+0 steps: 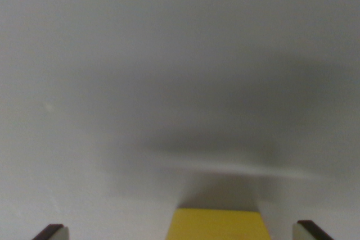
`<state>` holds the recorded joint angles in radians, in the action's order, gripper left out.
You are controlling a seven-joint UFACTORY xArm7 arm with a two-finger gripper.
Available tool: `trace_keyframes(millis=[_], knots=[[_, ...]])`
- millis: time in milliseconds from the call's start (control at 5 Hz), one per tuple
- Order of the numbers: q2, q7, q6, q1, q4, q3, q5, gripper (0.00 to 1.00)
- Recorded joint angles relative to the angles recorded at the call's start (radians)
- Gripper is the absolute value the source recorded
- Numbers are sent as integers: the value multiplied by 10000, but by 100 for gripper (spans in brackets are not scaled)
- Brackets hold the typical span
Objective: Pick yellow cube
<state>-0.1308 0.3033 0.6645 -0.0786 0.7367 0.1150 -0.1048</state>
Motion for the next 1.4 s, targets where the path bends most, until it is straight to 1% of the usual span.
trace_keyframes(millis=[200, 400, 600, 800, 1000, 1200, 1400], knots=[[0, 0, 0, 0, 0, 0, 0, 0], [-46, 91, -270, -31, -249, 47, -36, 0], [-46, 91, -270, -31, -249, 47, -36, 0], [-84, 167, -495, -57, -456, 87, -66, 0], [-84, 167, -495, -57, -456, 87, -66, 0], [-113, 225, -668, -77, -616, 117, -89, 0], [-113, 225, -668, -77, -616, 117, -89, 0]])
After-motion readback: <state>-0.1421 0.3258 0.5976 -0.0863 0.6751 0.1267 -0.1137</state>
